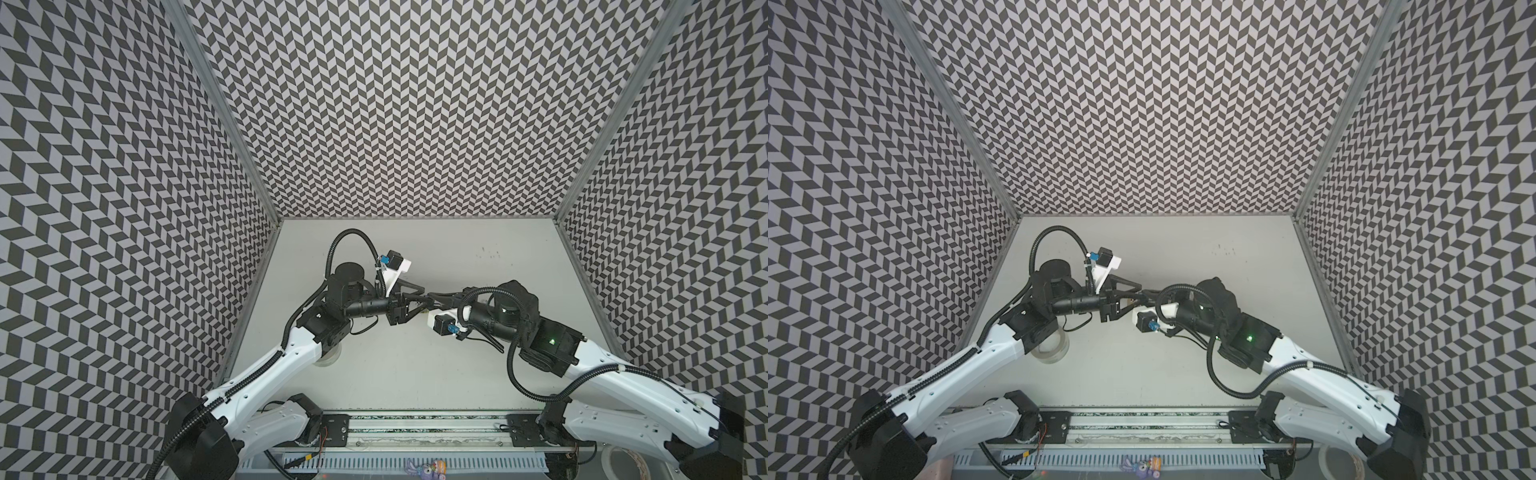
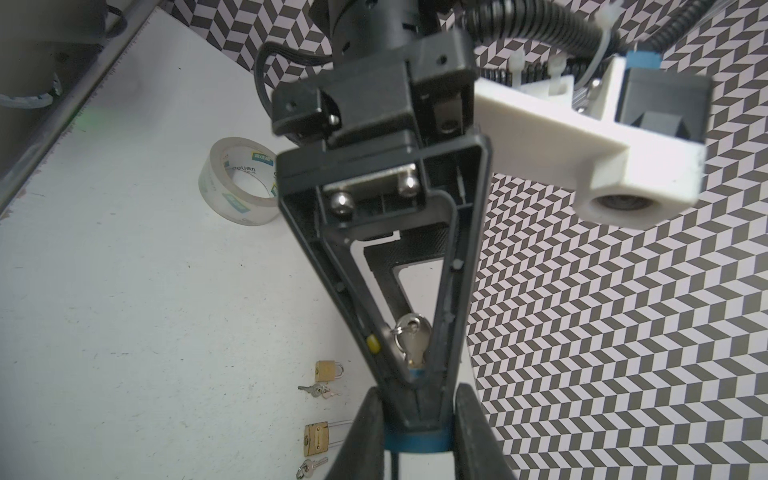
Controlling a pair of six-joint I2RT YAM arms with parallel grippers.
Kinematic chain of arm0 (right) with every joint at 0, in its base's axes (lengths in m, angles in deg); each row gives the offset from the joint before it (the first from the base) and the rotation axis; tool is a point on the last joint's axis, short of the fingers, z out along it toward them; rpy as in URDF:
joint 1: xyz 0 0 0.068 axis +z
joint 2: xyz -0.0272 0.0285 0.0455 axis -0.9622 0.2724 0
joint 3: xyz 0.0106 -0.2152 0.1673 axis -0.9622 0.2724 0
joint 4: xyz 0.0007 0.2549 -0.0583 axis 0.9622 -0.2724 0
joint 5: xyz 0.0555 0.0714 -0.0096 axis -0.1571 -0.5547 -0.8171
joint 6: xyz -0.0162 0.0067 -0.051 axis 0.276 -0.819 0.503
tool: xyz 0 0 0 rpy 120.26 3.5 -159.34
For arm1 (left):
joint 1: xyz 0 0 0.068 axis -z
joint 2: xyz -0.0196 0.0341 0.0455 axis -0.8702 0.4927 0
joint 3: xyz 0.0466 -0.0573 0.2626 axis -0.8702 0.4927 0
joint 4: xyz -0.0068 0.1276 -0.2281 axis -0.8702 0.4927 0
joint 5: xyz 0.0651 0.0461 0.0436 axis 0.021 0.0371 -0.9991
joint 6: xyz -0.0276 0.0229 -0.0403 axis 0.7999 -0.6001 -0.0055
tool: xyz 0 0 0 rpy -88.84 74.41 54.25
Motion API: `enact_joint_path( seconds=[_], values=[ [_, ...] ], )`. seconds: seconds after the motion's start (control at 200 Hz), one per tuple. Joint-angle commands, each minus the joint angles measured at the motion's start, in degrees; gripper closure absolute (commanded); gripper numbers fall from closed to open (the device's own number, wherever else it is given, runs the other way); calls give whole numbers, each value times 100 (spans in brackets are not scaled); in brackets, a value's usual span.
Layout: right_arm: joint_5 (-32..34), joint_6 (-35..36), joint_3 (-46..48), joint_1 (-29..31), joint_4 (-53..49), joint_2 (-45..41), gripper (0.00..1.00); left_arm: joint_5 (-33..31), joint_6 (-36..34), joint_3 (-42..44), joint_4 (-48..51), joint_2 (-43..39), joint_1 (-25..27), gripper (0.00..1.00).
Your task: Lock with the key
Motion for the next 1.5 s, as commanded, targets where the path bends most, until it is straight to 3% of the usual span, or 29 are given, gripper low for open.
enact_joint_path(
  seconds=[0.0,0.29,0.481,0.546,0.596,0.766,0.871,1.076,1.122,1.187,1.287,1.437,1.492],
  values=[
    [-73,-2,-36,25,444,-132,100,24,-86,-123,63,7,16,51],
    [-224,-2,-36,31,369,-110,100,92,5,-167,-88,87,13,72],
    [-190,-17,-3,29,425,-109,100,45,39,-167,-110,23,16,100],
    [-182,-114,-31,28,444,-101,100,-18,67,-162,-113,-30,16,100],
    [-178,-240,-53,29,466,-109,90,-51,86,-160,-146,-95,7,100],
    [-138,-968,-4,26,719,-280,34,-212,372,-114,-348,-280,-226,100],
    [60,-1774,123,25,1153,-445,23,-20,728,-46,-651,-390,-573,100],
    [403,-3955,120,22,1673,-364,21,532,1139,-25,-1065,-609,-1316,100],
    [195,-4454,60,22,1616,-261,24,700,1237,-63,-1165,-605,-1445,100],
    [-305,-4991,76,22,1680,-120,36,838,1316,-128,-1211,-599,-1518,100],
    [-442,-5978,111,22,1992,94,40,967,1352,-240,-1209,-602,-1527,100],
    [-346,-6315,-29,-109,2111,191,40,1077,1352,-297,-1175,-590,-1529,100],
    [-667,-6217,-60,-284,2096,160,32,1168,1370,-312,-1184,-576,-1517,100]
  ],
)
